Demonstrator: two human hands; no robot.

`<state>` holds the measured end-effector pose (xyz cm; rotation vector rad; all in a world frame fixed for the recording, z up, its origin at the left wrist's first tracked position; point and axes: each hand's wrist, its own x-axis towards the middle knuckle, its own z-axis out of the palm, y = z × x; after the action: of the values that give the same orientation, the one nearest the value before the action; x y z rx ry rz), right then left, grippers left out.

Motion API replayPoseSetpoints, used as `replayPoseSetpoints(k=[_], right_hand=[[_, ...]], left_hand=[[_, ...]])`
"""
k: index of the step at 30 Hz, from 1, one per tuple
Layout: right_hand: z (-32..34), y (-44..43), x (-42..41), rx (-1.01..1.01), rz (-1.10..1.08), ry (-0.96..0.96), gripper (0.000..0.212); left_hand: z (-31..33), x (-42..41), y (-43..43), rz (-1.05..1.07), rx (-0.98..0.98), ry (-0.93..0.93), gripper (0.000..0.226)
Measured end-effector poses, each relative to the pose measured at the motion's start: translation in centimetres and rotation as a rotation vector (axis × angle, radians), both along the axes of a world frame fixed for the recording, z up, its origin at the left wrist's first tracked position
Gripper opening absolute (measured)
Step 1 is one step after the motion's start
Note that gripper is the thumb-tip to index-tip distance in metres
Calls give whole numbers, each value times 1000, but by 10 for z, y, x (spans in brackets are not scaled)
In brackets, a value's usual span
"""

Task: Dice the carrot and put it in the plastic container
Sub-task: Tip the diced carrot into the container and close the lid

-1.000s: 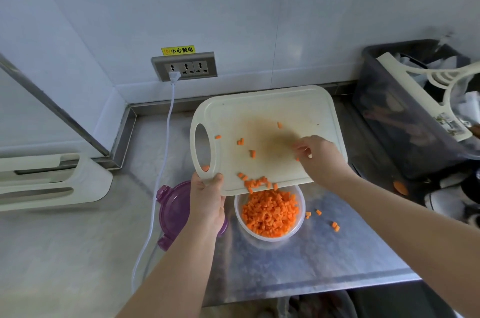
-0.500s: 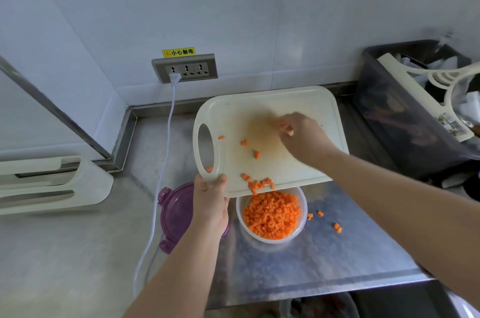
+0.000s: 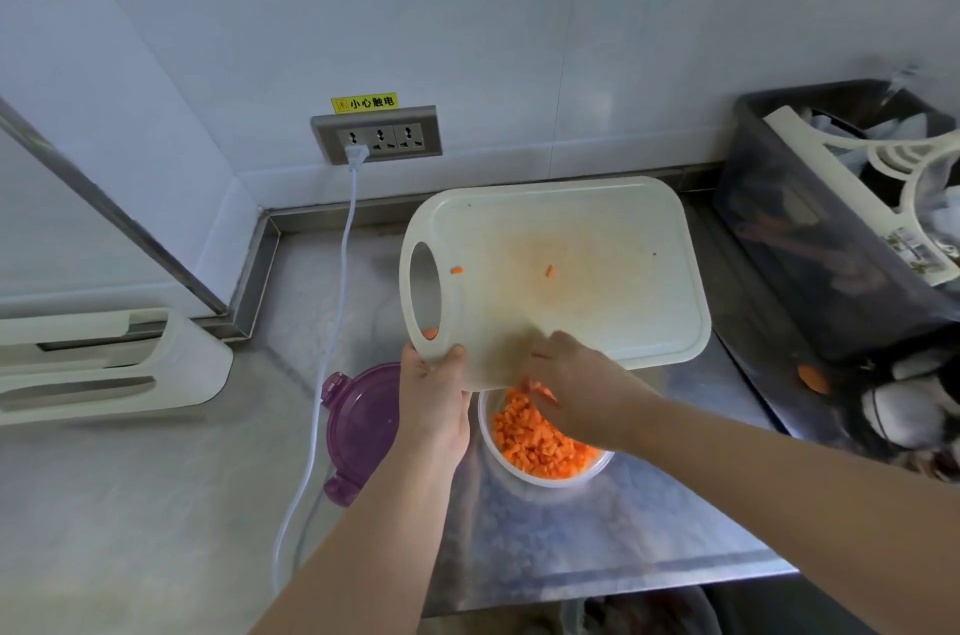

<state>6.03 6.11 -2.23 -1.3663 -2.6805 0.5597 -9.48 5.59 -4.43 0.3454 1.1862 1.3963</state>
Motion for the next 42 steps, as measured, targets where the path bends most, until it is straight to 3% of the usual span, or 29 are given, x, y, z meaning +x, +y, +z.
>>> replayPoseSetpoints(k=[5,10,16,23,29,33,36,39,42], right_hand=[[6,-3,17,-23,-118,137,22],[27,55,17,149,-358,235,33],[15,41,20,54,-247,70,32],[5,-10,34,-139,-234,103,21],[23,-5,54,-287,-809,483,11],[39,-6,56,-800,-1097,1039,19],[52,1,60,-848,-1167,1450,11],[64,9,65,-772,-1177,1553,10],[62,17,66,-783,-1206,1532,14]], left_hand=[[4,2,1,1,-15,-29,29],[8,2,1,-14,-18,-52,28],[16,-2,-1,0,-7,-59,27],[25,-10,1,54,-13,-75,27],[40,-7,4,56,-39,-132,26],[49,2,10,14,-70,-249,26],[58,10,19,-49,-66,-301,28],[69,15,25,-116,-36,-267,20],[66,9,27,-197,-40,-82,10]])
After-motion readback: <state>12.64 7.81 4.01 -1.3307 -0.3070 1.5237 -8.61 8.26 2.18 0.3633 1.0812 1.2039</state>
